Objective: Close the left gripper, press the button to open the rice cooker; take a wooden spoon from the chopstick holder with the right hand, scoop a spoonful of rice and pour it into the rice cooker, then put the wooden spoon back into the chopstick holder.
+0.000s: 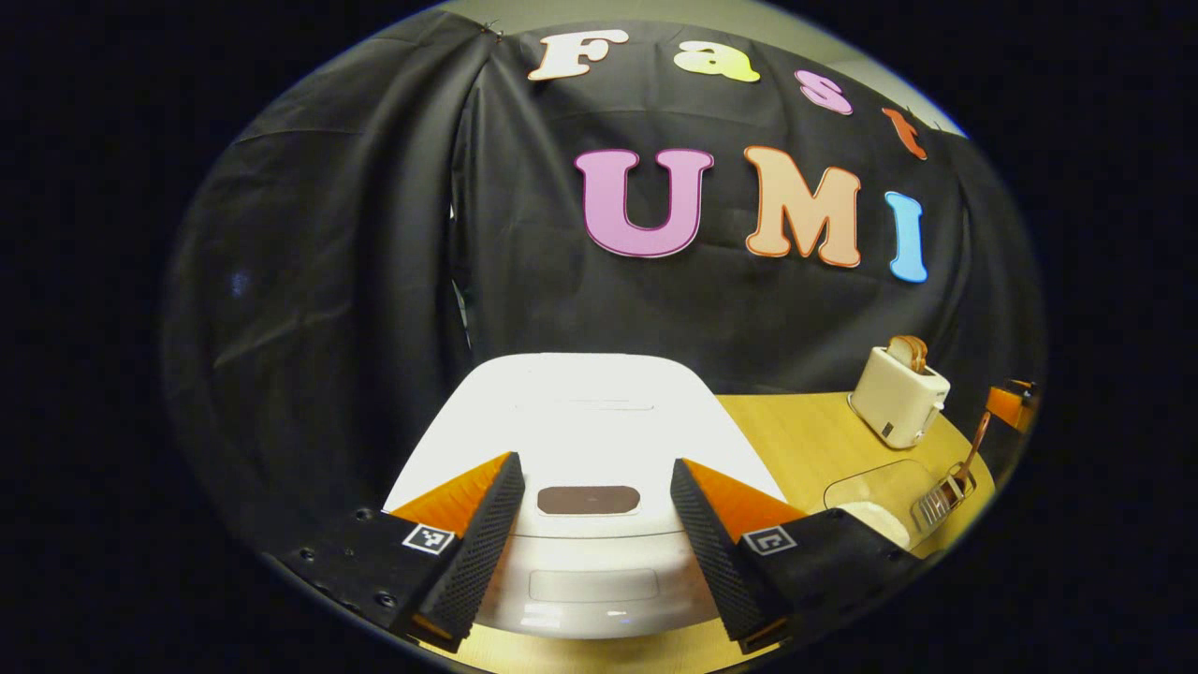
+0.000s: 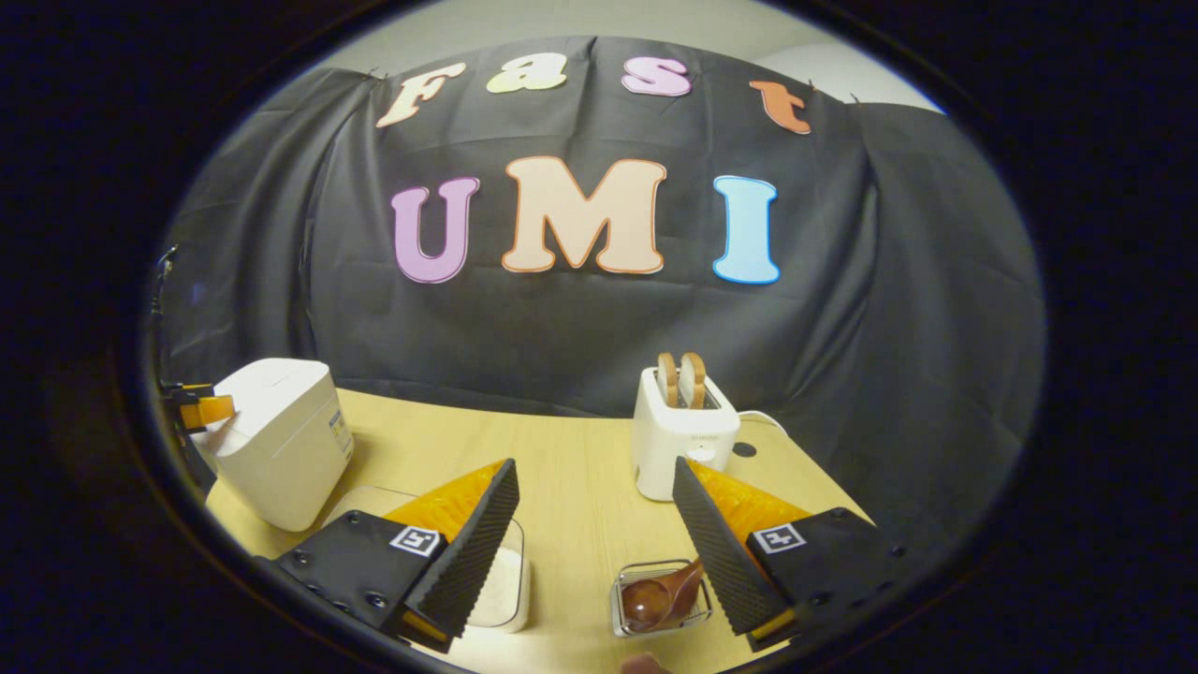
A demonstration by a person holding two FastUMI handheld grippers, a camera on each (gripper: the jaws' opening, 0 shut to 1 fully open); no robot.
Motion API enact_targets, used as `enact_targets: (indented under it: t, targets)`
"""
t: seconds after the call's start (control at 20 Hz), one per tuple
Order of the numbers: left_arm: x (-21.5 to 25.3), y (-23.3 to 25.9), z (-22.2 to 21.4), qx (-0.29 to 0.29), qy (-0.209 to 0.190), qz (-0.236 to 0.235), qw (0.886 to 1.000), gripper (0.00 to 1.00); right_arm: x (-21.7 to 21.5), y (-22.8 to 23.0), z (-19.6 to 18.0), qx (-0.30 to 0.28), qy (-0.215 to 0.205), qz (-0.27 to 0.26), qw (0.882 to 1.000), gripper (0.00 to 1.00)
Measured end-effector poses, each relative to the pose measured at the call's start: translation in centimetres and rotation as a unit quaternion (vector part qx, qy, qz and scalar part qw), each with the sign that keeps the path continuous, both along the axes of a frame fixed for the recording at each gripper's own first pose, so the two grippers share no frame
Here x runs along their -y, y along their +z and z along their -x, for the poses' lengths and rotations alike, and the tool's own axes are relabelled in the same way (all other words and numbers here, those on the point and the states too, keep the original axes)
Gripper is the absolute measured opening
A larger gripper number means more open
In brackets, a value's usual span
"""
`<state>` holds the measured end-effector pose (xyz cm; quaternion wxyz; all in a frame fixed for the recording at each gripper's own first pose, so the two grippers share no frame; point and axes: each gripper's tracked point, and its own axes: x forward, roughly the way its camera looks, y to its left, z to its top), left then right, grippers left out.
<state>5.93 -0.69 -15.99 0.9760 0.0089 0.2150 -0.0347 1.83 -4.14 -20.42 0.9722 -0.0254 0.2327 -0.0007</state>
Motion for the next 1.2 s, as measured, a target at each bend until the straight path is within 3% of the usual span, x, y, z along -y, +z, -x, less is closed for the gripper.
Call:
enact_targets:
  t: [0.15,0.25,0.5,0.95,1.2]
  targets:
    - [0.3,0.8,-0.1,0.041,-0.006,0.014,0.999,0.95,0.0,0.2,0.2,0.003,0.003,0.003,1.000,1.00]
    - [0.4,0.2,0.1,0.034,-0.021,-0.006,0.999,0.93,0.2,0.2,0.3,0.002,0.005,0.006,1.000,1.00]
    - [0.2,2.6,1.2,0.062,0.004,-0.028,0.998,0.94,0.3,1.4,0.2,0.017,0.002,-0.007,1.000,1.00]
    - [3.7,9.8,6.3,0.132,-0.004,0.001,0.991,0.93,0.4,6.9,1.0,0.086,-0.006,-0.023,0.996,1.00]
    - [4.2,10.8,8.6,0.151,0.006,-0.018,0.988,0.93,-1.3,9.2,3.1,0.122,0.017,-0.025,0.992,1.00]
